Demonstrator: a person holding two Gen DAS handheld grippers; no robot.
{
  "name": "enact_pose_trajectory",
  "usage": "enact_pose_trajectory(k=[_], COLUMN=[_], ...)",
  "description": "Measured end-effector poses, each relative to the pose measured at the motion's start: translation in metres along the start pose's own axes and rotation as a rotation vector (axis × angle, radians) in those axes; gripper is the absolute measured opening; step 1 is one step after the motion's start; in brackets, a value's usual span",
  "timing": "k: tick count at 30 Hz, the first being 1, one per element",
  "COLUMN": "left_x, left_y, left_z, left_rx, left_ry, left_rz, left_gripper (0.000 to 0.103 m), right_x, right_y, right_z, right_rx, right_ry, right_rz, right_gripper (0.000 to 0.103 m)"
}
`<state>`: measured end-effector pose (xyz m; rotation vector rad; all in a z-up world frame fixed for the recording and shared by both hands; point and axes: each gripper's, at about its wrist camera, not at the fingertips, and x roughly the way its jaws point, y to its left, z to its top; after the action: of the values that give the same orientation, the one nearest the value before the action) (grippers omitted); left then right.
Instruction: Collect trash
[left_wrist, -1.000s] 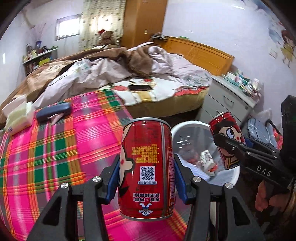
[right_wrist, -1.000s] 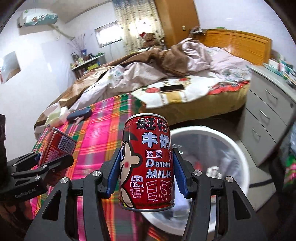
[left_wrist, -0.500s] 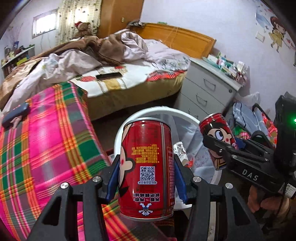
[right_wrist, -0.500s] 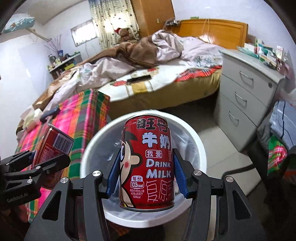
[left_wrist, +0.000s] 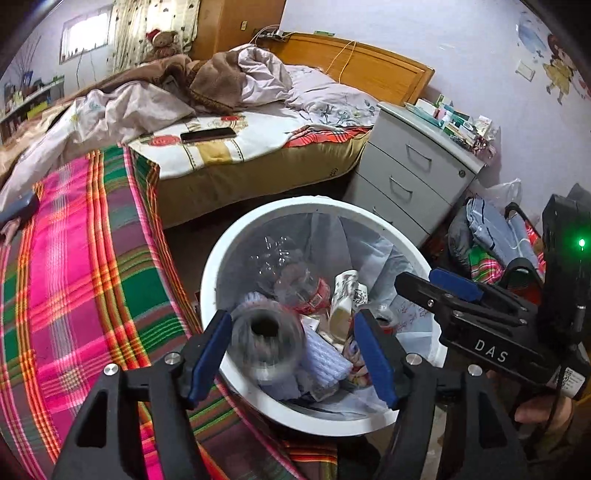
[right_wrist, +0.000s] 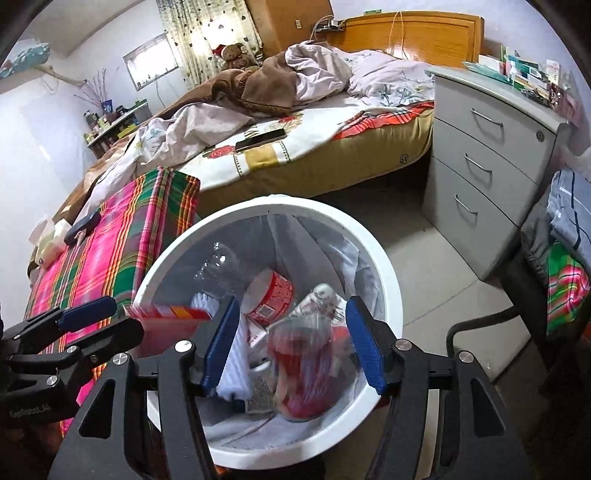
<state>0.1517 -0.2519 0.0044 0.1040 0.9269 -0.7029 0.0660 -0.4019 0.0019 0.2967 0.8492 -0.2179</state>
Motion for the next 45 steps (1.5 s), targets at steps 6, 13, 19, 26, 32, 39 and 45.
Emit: enact_pose_trajectory(k=[6,13,19,26,32,39,45], left_x=[-0.011,-0.036,-0.060,-0.088,-0.103,-0.114,-0.116], left_y=[-0.002,0.001,0.003,0.003,0.002,0.002,0.003], left_z=[-0.008,-0.021,-0.036,-0.056,-0.079,-0.095,-0.105], left_rx=[-0.003,-0.007,-0.013,-0.013,-0.011,-0.023,-0.044], left_ry=[-0.019,-0.079,-0.130,-0.205,-0.245,-0.287,-0.300], left_rz=[0.021,0.059,0.079,0.143,0.209,0.252,0.259], left_gripper=[0.071,0.071,0.071,0.072,0.072,0.072,0.075], right_x=[-0.011,-0.032,-0.051,-0.071,-0.084,-0.091,-0.094], right_y=[0.005,0.014,0.021,0.039,0.049,0.060,0.062], right_z=[-0.005,-0.012,-0.022,-0.042,-0.058,-0.077,-0.087], right_rx=[0.001,-0.024,-0.020,-0.055,-0.076,-0.096,-0.081], right_ry=[-0.034,-0.092,-0.140,-0.199,-0.248,-0.310,-0.343], right_rz=[0.000,-0.016,-0.003,0.007,-0.003,-0.025,-0.033], right_gripper=[0.061,0.061,0.061,0.061,0.061,0.061,0.061])
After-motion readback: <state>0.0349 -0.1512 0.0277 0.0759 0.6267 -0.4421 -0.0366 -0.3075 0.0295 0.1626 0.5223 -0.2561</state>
